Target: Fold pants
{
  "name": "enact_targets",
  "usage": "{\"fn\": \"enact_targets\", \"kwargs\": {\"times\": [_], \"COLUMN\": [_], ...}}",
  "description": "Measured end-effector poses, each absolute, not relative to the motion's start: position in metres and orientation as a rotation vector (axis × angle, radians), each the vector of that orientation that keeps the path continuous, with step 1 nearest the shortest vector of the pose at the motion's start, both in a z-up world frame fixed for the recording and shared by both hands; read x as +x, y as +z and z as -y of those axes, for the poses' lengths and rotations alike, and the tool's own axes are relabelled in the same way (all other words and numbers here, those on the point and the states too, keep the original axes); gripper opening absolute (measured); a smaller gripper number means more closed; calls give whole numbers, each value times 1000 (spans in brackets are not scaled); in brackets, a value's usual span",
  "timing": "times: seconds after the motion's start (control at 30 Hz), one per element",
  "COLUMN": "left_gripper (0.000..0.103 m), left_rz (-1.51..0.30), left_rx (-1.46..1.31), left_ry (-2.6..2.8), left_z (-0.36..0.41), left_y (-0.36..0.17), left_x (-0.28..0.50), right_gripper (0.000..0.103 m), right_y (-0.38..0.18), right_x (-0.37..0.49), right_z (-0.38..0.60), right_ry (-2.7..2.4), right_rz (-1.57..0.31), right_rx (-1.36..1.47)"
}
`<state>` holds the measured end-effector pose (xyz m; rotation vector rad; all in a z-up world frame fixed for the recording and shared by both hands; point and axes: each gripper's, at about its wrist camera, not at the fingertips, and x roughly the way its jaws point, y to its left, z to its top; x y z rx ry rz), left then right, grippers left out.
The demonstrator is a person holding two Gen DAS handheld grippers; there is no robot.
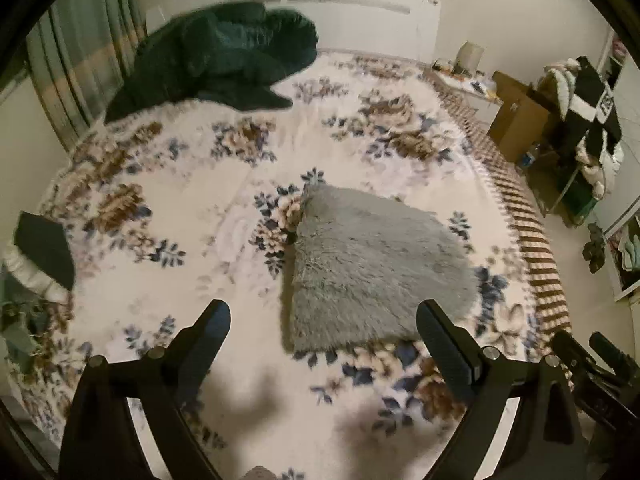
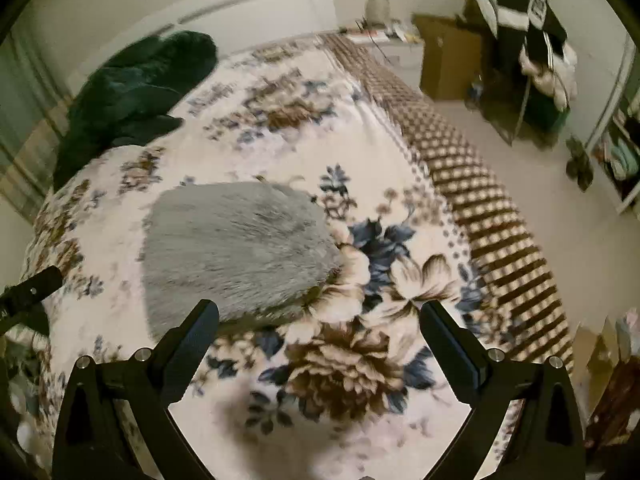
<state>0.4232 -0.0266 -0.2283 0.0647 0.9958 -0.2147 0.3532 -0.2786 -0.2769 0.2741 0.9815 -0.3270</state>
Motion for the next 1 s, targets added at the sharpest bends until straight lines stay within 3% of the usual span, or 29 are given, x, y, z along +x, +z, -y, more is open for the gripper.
{"fn": "enact_targets", "kwargs": {"times": [0.4,1.0], "left_gripper": [95,95], "left_rz": [-824,-723], "left_rx": [73,62], "left_ry": [-179,-109], "left_z": [18,-3], "left_y": [-89,22], "left_x": [276,143], "right_gripper": [102,102], "right_y": [-100,80], "right_x": [214,42], "right_z": [235,186], "right_ry": [-233,-187], "right_rz": [-807,-651], "right_rx": [167,81]}}
